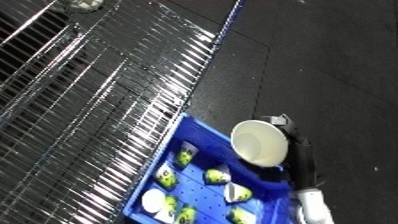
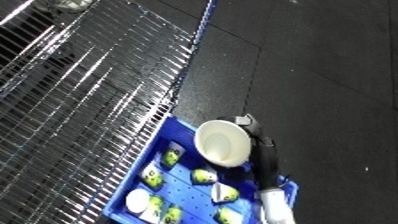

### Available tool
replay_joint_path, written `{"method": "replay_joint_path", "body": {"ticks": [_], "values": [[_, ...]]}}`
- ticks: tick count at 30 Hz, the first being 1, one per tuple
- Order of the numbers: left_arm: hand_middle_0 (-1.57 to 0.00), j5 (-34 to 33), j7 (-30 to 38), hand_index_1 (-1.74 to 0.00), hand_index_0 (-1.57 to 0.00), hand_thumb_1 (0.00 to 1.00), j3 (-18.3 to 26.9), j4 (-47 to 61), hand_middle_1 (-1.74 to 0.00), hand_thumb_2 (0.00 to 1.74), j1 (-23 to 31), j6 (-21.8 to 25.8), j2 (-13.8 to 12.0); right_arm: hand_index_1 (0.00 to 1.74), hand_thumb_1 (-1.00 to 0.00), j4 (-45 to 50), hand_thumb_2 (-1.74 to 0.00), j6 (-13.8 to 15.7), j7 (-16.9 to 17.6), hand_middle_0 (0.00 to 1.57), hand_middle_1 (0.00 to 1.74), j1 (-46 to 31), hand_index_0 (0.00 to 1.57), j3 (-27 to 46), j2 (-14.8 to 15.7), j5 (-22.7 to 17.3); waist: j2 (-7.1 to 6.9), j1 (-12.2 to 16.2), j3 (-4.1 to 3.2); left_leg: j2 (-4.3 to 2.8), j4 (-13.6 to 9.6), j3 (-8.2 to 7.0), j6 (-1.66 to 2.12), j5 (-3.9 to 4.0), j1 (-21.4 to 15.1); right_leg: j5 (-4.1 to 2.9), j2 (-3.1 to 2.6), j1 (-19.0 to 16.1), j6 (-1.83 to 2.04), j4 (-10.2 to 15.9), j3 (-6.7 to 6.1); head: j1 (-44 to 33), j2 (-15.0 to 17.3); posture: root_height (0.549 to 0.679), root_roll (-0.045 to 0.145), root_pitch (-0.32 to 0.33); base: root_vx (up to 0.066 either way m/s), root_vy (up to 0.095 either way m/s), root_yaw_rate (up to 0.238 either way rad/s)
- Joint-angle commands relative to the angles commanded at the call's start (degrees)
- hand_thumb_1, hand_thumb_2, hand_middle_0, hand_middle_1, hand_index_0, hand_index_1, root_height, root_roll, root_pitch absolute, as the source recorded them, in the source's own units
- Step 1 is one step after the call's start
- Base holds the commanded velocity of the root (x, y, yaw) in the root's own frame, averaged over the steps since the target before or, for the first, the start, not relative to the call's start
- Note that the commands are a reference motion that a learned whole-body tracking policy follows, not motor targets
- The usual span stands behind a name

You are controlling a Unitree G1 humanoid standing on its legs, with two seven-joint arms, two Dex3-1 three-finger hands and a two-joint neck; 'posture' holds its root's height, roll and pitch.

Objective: Pick up the object and place it into the box

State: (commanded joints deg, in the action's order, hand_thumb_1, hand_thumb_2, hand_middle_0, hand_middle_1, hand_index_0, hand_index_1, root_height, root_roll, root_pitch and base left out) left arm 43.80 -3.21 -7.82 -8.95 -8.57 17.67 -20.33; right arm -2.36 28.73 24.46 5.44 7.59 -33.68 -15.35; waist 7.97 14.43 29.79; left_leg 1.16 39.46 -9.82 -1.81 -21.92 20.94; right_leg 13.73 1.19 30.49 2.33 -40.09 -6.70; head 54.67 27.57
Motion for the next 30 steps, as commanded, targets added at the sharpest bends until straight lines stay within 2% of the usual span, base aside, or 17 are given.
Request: {"method": "replay_joint_path", "body": {"ticks": [2,9,17,24,30], "values": [[-1.57,0.19,-0.52,-1.74,-1.57,1.0,-0.16,-0.11,-1.74,1.74,0.17,0.37,0.12,1.3,-0.75,-0.27,-1.3,0.14,0.62,1.18,1.3,-0.25,1.18,0.6,-0.36,-0.22,0.35,0.33,0.0,0.2,-0.56,-0.3,-0.04,0.03,-0.32,-0.24,-0.08,-0.01,0.06,0.71,-0.22,1.02,-0.54,0.647,0.098,0.09,-0.045,0.035,-0.068],[-1.57,0.03,-0.74,-1.74,-1.57,1.0,-0.68,-0.57,-1.74,1.74,-0.95,0.82,0.67,0.7,-0.4,-1.44,-0.7,1.16,0.16,0.63,0.7,-0.12,0.63,0.71,-0.27,-2.45,0.68,1.04,0.0,0.41,-1.39,-0.68,-0.24,0.0,-1.13,-0.64,-0.41,-0.29,0.31,1.69,-0.35,2.73,-0.48,0.649,0.099,0.093,-0.024,0.01,-0.068],[-1.57,0.09,-0.18,-1.74,-1.57,1.0,-1.03,-1.24,-1.74,1.74,-2.07,0.29,1.19,0.0,0.0,-2.41,0.0,1.98,-1.28,0.0,0.0,-0.11,0.0,1.11,-0.4,-3.05,0.84,1.43,0.0,0.31,-1.21,-0.59,0.0,-0.07,-1.43,-0.72,-0.37,-0.41,0.47,1.59,-0.6,2.66,1.11,0.649,0.1,0.091,0.004,-0.001,-0.019],[-1.57,0.12,0.04,-1.74,-1.57,1.0,-1.1,-1.65,-1.74,1.74,-2.26,0.44,1.53,0.0,0.0,-1.83,0.0,1.6,-1.54,0.0,0.0,-0.13,0.0,0.66,0.06,-2.78,0.93,1.39,0.0,0.32,-1.44,-0.46,0.08,0.16,-1.34,-0.75,-0.38,-0.18,0.47,1.58,-0.78,2.41,1.11,0.649,0.102,0.094,-0.004,0.0,0.004],[-1.57,0.29,0.31,-1.74,-1.57,1.0,-1.21,-1.8,-1.74,1.74,-2.35,0.62,1.75,0.0,0.0,-1.44,0.0,0.59,-1.31,0.0,0.0,-0.01,0.0,0.24,0.3,-1.78,0.86,1.22,0.0,0.29,-1.39,-0.24,0.19,0.33,-1.15,-0.6,-0.4,-0.11,0.39,1.25,-0.74,1.48,2.39,0.648,0.103,0.094,0.002,0.003,0.011]]}}
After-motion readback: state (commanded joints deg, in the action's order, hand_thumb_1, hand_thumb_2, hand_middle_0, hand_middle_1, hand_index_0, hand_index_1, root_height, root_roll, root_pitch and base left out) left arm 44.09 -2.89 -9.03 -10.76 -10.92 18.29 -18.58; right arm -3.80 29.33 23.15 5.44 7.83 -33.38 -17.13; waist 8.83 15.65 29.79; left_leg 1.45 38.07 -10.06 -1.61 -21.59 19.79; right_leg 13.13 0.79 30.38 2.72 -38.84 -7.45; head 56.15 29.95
